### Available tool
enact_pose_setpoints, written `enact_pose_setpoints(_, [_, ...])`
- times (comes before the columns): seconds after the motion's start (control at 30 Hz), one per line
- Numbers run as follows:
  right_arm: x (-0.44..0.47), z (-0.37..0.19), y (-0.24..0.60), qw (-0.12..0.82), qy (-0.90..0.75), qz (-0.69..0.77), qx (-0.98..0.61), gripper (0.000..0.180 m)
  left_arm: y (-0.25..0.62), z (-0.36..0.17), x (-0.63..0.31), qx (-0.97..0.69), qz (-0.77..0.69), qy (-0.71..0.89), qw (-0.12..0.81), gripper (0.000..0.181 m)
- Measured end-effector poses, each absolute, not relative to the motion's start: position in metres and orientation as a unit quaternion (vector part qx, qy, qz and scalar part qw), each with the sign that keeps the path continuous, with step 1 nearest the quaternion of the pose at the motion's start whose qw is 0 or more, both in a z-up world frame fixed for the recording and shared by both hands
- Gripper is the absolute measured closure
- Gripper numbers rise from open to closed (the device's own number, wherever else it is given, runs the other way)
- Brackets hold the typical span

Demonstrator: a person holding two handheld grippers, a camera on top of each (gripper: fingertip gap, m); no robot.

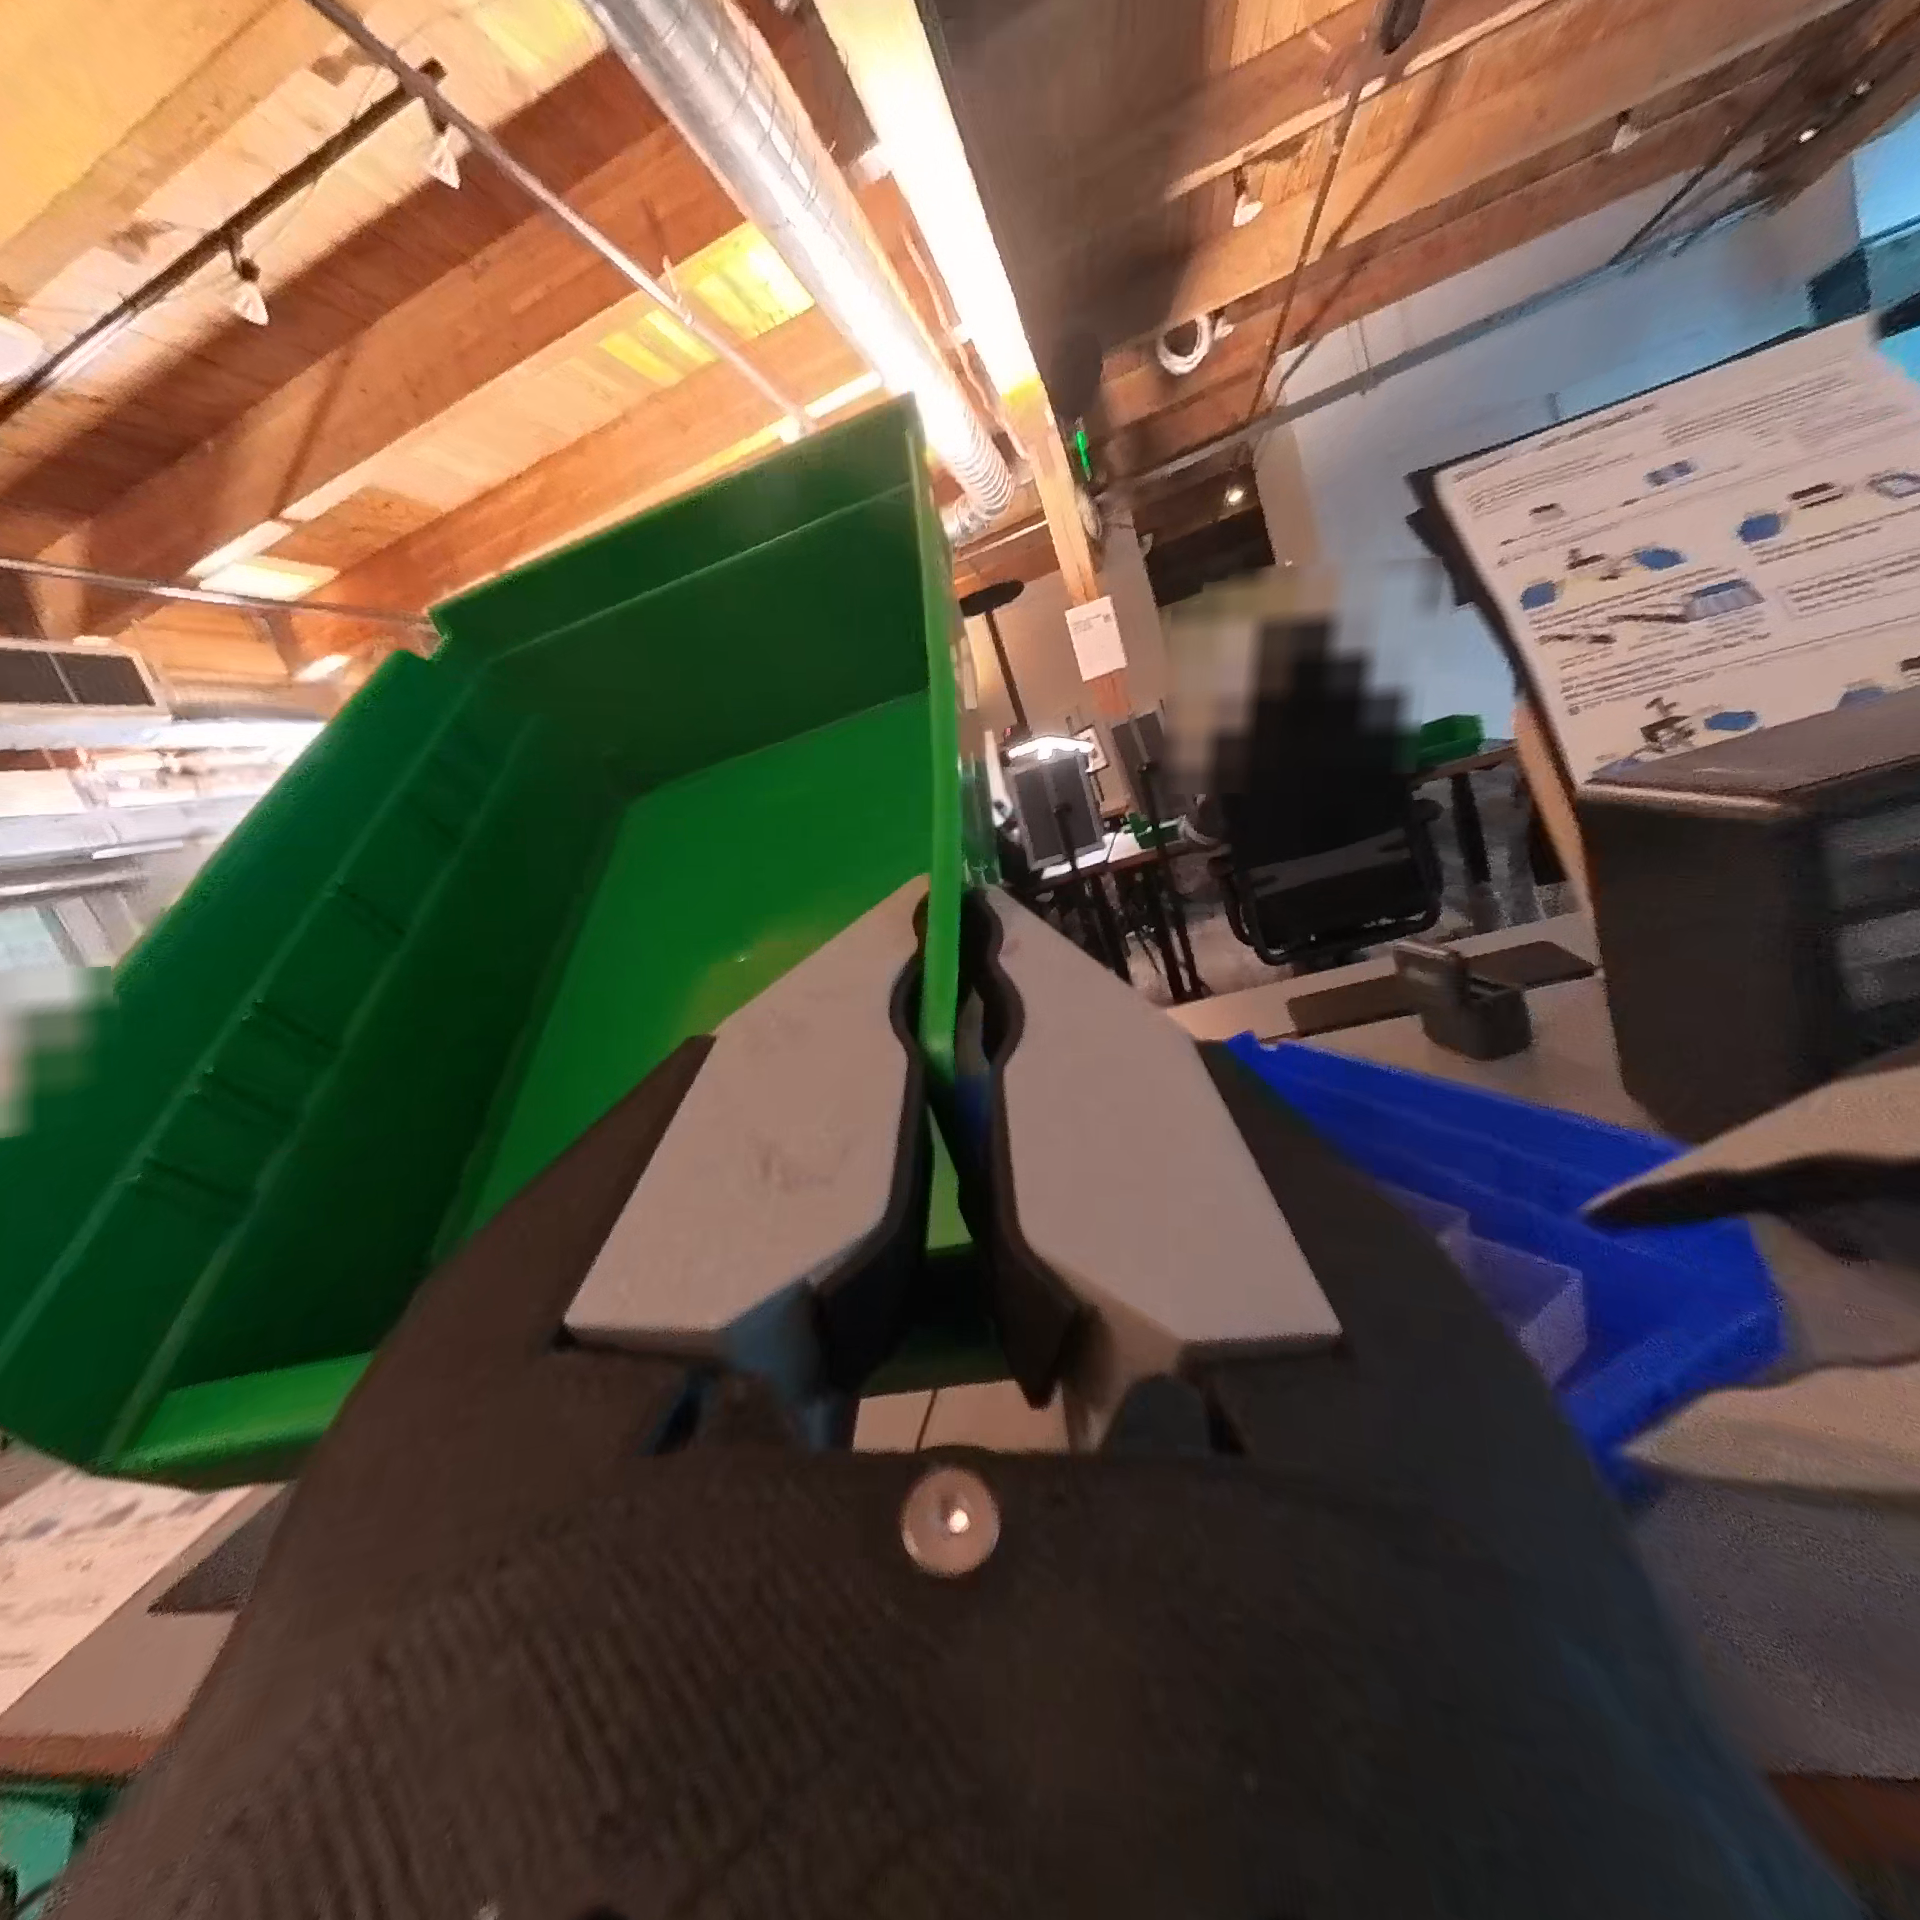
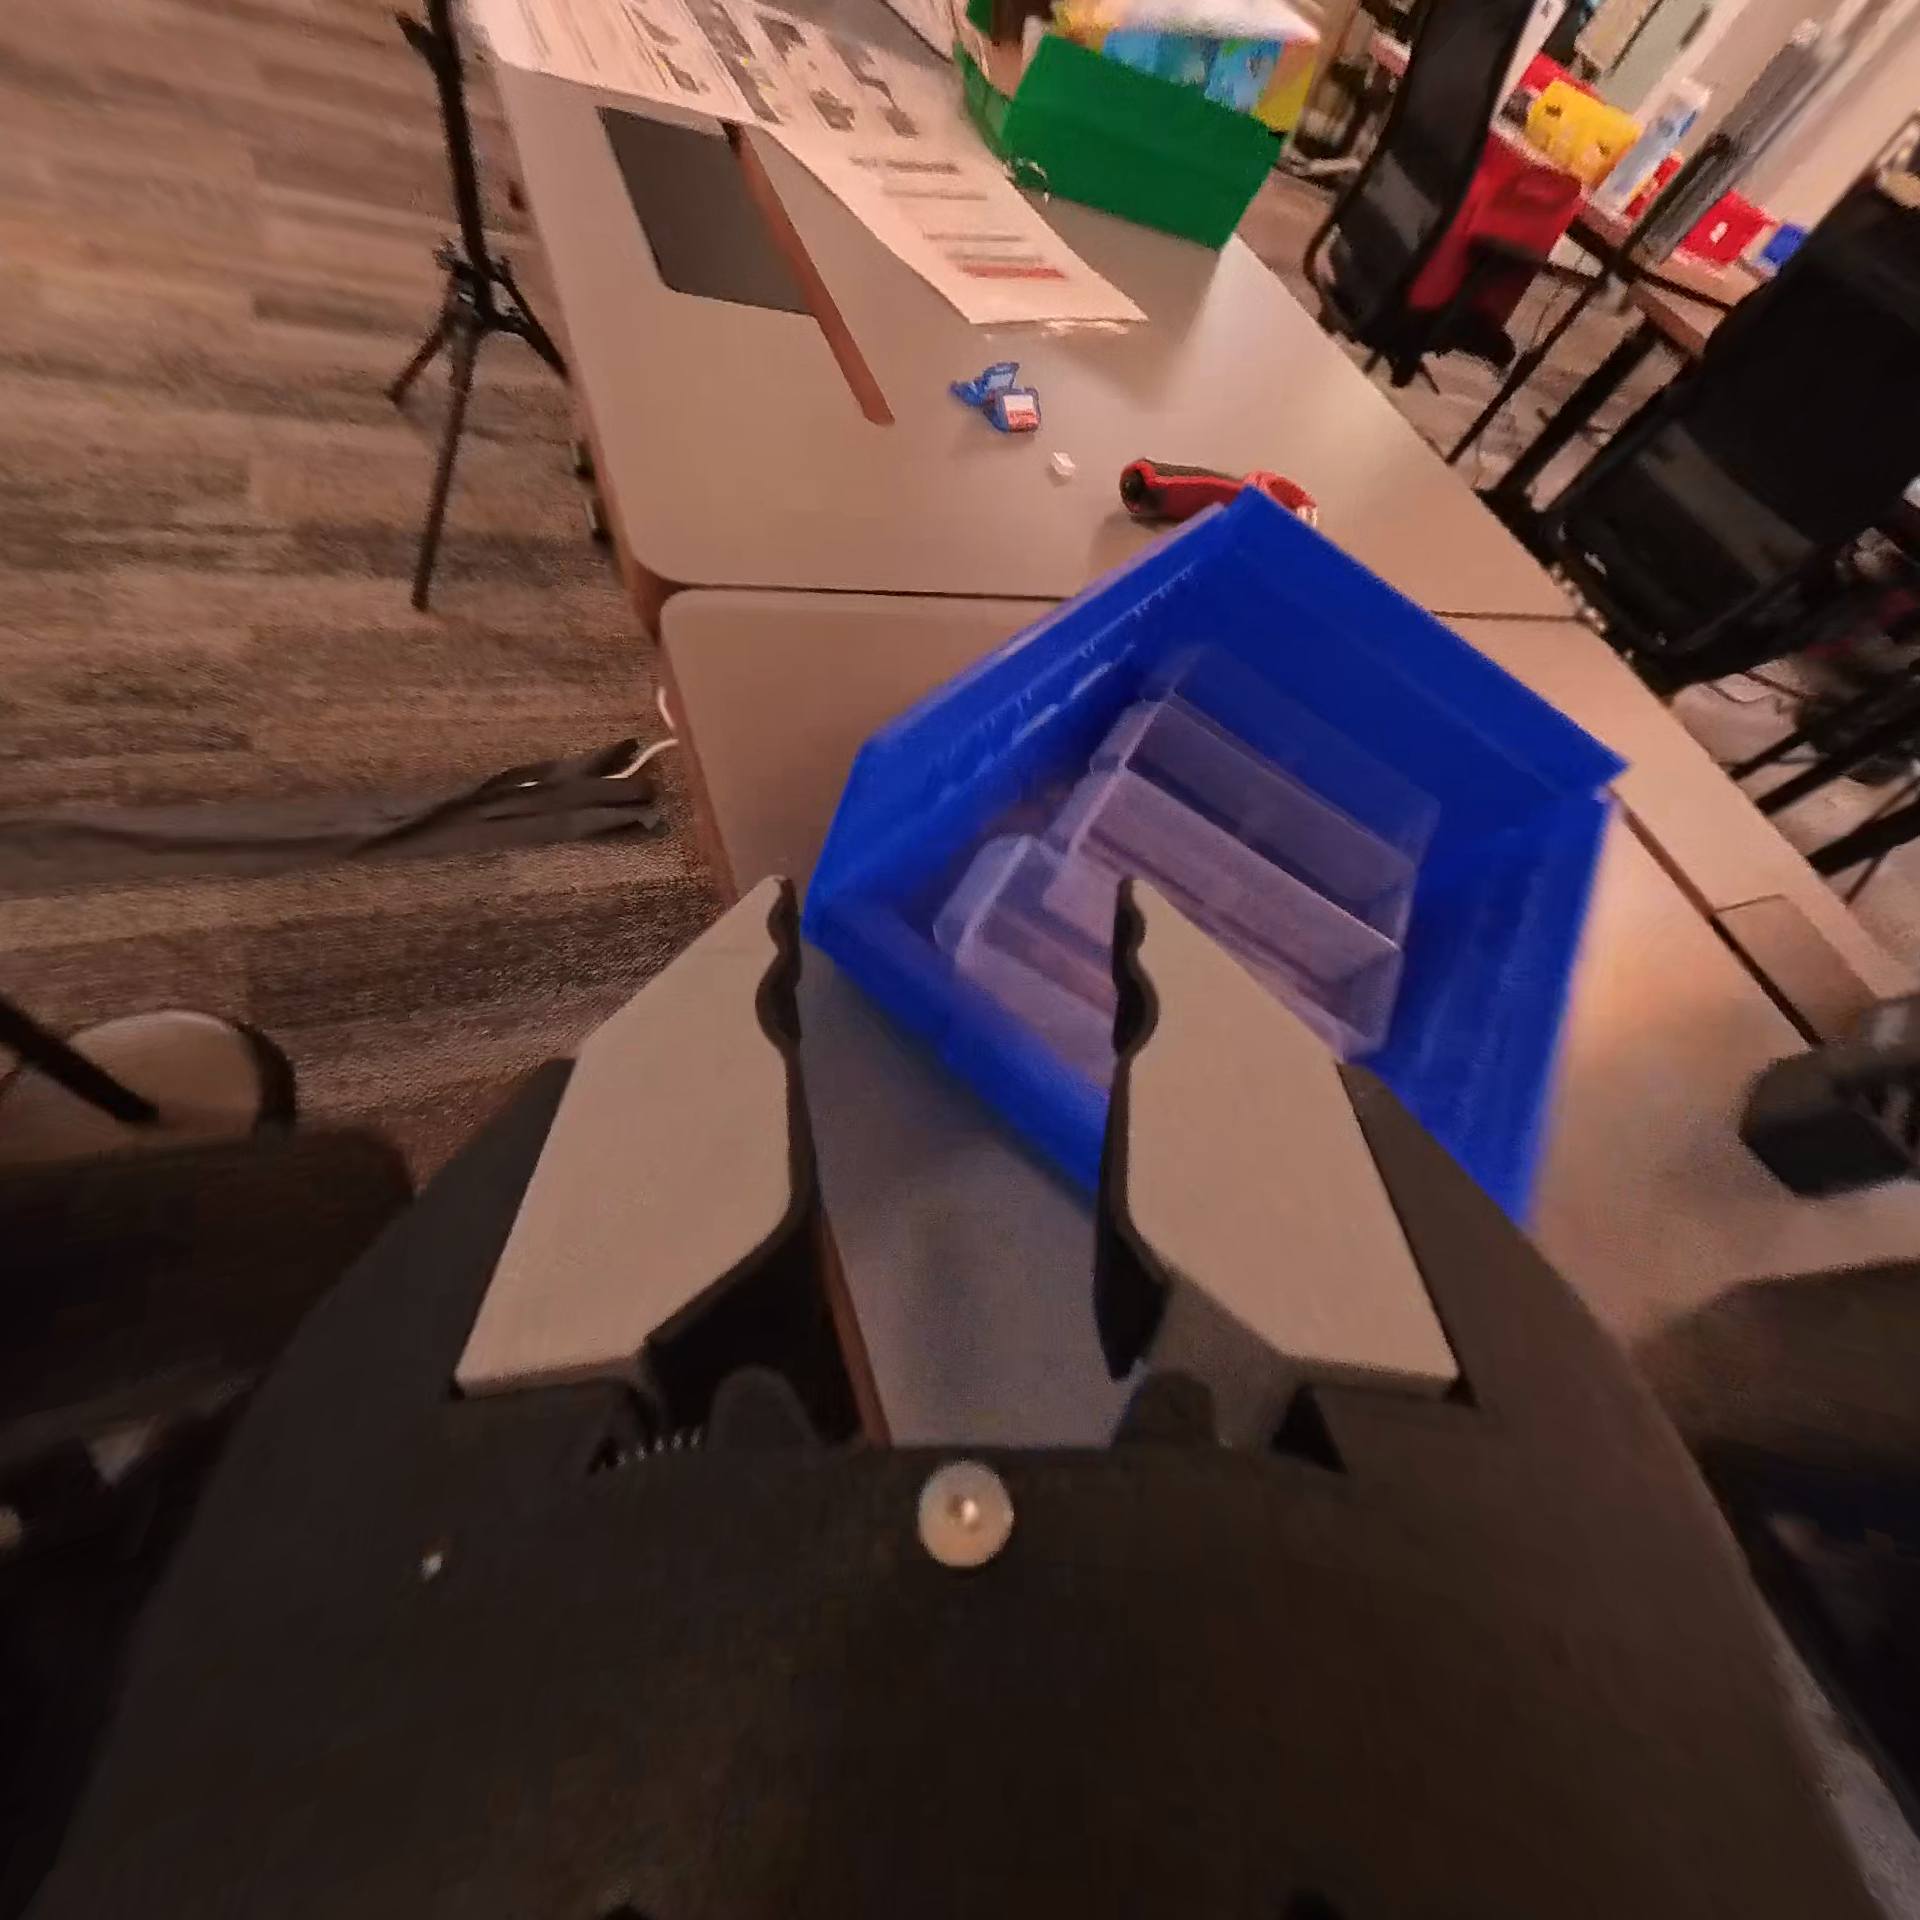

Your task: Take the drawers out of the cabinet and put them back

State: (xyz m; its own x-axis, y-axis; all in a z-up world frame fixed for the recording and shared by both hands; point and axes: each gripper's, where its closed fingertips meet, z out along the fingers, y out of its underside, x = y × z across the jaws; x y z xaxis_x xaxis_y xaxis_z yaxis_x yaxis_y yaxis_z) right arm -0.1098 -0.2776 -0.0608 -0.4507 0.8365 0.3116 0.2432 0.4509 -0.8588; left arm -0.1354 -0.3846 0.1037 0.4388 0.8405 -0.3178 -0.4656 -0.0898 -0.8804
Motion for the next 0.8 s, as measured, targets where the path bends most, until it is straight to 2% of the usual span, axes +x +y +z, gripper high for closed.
enact_pose_setpoints(0.2, [0.028, -0.002, -0.134, 0.434, -0.708, 0.376, -0.41, 0.124, -0.305, 0.119, -0.042, -0.533, 0.427, -0.049, 0.729, 0.18])
enact_pose_setpoints(0.23, [0.051, 0.008, -0.105, 0.449, -0.692, 0.372, -0.425, 0.128, -0.287, 0.121, -0.019, -0.531, 0.401, -0.023, 0.746, 0.18])
enact_pose_setpoints(0.3, [0.1, 0.031, -0.045, 0.498, -0.648, 0.359, -0.451, 0.155, -0.249, 0.119, 0.028, -0.531, 0.356, 0.035, 0.768, 0.18])
enact_pose_setpoints(0.33, [0.124, 0.045, -0.014, 0.529, -0.616, 0.35, -0.468, 0.162, -0.229, 0.117, 0.051, -0.534, 0.331, 0.06, 0.776, 0.18])
enact_pose_setpoints(0.43, [0.201, 0.073, 0.069, 0.583, -0.524, 0.321, -0.532, 0.161, -0.163, 0.106, 0.118, -0.554, 0.253, 0.125, 0.783, 0.18])
enact_pose_setpoints(0.53, [0.267, 0.074, 0.132, 0.596, -0.433, 0.315, -0.598, 0.152, -0.09, 0.081, 0.176, -0.585, 0.179, 0.185, 0.769, 0.18])
enact_pose_setpoints(0.63, [0.313, 0.056, 0.176, 0.583, -0.387, 0.298, -0.649, 0.152, -0.023, 0.044, 0.226, -0.622, 0.112, 0.232, 0.74, 0.179])
enact_pose_setpoints(0.8, [0.34, 0.017, 0.21, 0.533, -0.362, 0.286, -0.709, 0.151, 0.079, -0.023, 0.264, -0.68, 0.068, 0.26, 0.682, 0.179])
